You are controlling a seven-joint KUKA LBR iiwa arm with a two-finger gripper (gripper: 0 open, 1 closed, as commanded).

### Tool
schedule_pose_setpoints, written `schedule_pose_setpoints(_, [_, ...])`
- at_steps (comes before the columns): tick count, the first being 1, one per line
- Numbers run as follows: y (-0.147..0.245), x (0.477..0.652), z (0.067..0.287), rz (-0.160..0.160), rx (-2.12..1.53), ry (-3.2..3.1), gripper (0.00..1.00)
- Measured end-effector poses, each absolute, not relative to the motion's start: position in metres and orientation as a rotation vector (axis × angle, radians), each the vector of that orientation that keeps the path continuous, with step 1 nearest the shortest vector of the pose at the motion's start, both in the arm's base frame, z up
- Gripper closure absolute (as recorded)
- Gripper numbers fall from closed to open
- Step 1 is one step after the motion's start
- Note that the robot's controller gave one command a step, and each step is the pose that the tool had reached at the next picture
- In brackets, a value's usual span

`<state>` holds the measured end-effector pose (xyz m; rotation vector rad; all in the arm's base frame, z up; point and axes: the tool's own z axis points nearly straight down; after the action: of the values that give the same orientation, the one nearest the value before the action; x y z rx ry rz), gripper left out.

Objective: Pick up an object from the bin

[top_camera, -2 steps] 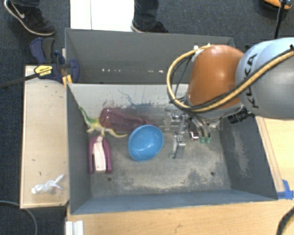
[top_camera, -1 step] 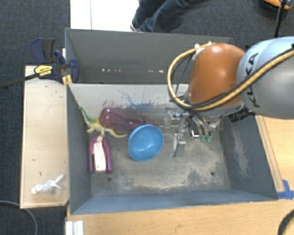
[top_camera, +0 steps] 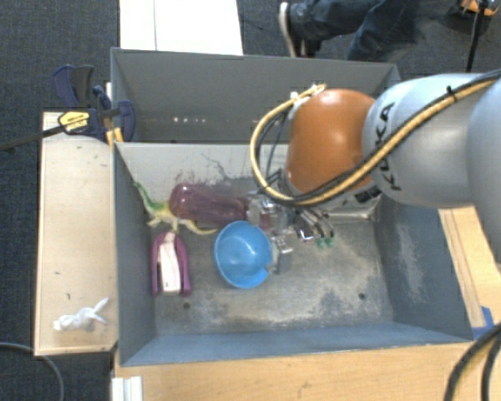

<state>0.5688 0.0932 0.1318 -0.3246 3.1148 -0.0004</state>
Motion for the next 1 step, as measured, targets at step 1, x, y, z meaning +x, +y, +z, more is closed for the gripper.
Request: schedule_pose_setpoints(1, [0.1324,0.5797,0.1214,0.003,-0.455,3.109,0.0])
